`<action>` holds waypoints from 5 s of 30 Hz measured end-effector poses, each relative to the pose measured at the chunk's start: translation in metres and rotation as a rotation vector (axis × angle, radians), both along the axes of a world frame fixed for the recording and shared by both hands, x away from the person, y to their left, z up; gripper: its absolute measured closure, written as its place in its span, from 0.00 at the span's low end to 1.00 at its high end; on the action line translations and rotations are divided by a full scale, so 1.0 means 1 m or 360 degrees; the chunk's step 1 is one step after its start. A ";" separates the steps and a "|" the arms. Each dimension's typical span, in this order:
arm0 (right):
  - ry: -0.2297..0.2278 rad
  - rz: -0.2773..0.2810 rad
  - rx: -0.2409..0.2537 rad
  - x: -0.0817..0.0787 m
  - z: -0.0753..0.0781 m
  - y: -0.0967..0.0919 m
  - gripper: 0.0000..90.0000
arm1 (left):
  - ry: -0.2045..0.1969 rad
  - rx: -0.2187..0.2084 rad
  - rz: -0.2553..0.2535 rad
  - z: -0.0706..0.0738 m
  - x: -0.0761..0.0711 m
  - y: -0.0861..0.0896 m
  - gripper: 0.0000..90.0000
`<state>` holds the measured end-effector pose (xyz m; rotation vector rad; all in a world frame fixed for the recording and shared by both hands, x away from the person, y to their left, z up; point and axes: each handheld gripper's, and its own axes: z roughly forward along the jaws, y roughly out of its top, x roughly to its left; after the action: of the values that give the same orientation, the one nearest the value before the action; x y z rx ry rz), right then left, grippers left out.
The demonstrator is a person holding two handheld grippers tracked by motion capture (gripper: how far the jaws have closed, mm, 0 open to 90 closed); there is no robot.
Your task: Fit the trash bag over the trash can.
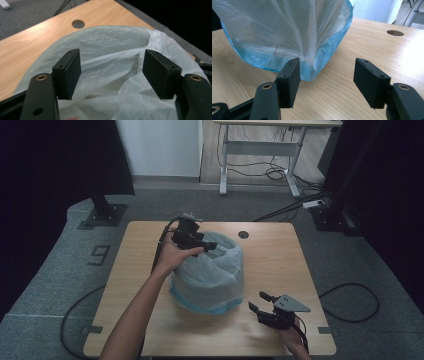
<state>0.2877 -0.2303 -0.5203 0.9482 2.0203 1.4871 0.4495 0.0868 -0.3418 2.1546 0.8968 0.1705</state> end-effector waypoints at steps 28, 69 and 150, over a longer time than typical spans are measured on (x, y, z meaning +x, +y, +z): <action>0.0036 0.0001 0.0001 -0.001 0.000 -0.008 0.41 | 0.0214 0.0362 -0.0041 -0.034 0.030 -0.043 0.35; 0.0054 -0.0031 0.0043 -0.004 0.003 -0.012 0.40 | 0.0259 0.0364 -0.0140 -0.034 -0.011 -0.065 0.38; 0.0077 -0.0025 0.0044 -0.002 0.001 -0.009 0.40 | 0.0202 0.0527 -0.0150 -0.018 -0.050 0.007 0.52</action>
<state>0.2855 -0.2390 -0.5191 1.0182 2.0265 1.5010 0.3994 0.0942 -0.3599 2.5341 0.8849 0.1438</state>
